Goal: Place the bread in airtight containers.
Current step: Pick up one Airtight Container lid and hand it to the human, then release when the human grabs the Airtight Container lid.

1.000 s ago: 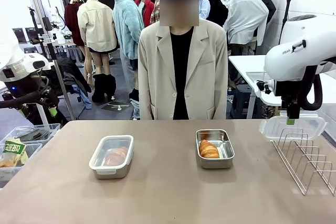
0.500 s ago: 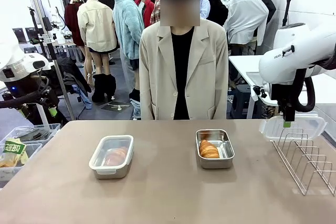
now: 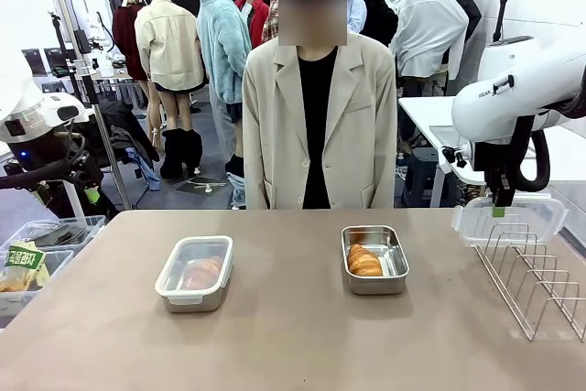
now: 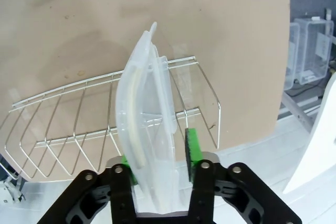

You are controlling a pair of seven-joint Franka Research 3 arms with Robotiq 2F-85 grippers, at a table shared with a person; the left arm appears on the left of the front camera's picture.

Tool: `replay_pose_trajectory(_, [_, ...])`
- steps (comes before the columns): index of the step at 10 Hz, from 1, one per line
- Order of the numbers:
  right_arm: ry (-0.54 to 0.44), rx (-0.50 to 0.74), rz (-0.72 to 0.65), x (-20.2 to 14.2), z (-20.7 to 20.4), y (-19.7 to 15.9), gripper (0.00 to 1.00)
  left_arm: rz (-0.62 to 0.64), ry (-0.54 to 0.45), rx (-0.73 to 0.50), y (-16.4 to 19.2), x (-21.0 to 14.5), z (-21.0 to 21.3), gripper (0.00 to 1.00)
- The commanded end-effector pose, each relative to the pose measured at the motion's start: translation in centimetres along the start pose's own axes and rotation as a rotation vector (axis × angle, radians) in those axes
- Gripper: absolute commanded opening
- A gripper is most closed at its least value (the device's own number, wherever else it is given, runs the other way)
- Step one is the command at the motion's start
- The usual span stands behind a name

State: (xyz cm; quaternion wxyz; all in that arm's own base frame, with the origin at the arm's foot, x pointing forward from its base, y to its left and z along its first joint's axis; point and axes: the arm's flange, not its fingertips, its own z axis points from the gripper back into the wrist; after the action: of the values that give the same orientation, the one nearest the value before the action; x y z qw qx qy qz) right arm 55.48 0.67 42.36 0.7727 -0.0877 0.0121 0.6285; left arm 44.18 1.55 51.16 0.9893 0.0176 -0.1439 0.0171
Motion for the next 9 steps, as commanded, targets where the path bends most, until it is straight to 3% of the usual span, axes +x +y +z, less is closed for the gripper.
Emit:
replay_pose_trajectory(1, [-0.010, 0.022, 0.016, -0.1, 0.1, -0.4, 0.00, 0.000, -0.011, 0.001, 0.0, 0.1, 0.1, 1.00])
replay_pose_trajectory(9, [-0.012, 0.023, 0.012, 0.1, 1.5, 0.2, 0.00, 0.000, -0.011, 0.001, 0.0, 0.1, 0.1, 1.00])
